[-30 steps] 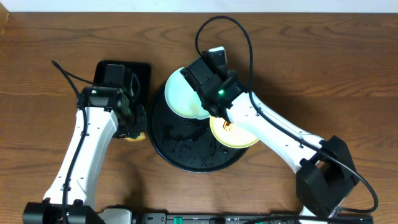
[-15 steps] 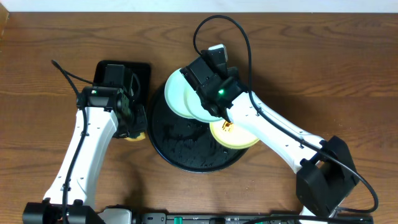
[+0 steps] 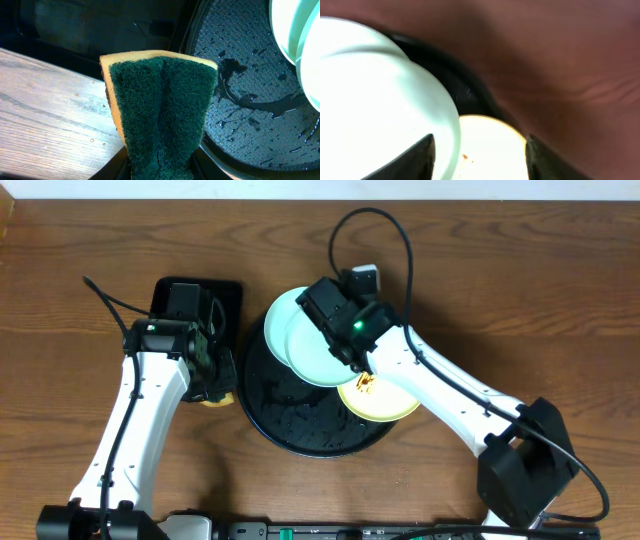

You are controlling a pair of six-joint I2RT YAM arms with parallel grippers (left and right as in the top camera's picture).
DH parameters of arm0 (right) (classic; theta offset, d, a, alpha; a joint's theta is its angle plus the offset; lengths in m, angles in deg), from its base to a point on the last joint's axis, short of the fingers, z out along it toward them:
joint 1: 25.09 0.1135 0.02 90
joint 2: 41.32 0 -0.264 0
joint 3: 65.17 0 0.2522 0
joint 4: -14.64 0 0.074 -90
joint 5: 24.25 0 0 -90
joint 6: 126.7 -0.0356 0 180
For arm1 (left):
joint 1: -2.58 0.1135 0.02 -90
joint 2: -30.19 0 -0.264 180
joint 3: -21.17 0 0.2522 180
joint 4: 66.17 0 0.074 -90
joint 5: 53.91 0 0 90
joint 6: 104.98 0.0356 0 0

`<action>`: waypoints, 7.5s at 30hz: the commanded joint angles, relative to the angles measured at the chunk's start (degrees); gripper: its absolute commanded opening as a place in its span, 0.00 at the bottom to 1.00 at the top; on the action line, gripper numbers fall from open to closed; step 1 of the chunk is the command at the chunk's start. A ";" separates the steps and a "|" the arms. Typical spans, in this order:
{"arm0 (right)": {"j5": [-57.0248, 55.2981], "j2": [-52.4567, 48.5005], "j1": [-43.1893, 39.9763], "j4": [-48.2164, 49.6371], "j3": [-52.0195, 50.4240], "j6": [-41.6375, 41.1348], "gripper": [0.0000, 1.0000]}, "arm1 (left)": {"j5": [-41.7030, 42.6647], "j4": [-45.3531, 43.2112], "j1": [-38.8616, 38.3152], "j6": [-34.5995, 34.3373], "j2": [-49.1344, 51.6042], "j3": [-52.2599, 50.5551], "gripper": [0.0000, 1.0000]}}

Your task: Clean dirty plates on tray and stack at the side

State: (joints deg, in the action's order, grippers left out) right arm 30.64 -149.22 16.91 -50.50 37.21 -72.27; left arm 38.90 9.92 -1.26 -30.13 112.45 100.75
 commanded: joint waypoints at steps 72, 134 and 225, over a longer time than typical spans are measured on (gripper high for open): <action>33.94 -5.25 0.28 2.03 -5.49 -15.82 0.71 | -3.52 -0.24 0.28 0.31 0.11 0.74 0.50; 32.85 -5.35 10.51 8.37 -15.28 -27.30 0.52 | -10.75 -2.80 7.04 -2.89 4.57 0.74 0.63; 26.56 -5.25 4.26 14.64 -14.51 0.44 0.02 | -9.44 -3.23 7.04 -2.91 4.57 0.74 0.63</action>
State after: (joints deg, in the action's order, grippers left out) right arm 57.79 -153.37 21.57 -35.37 23.12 -68.27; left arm 29.33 6.51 5.54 -32.80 117.04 100.75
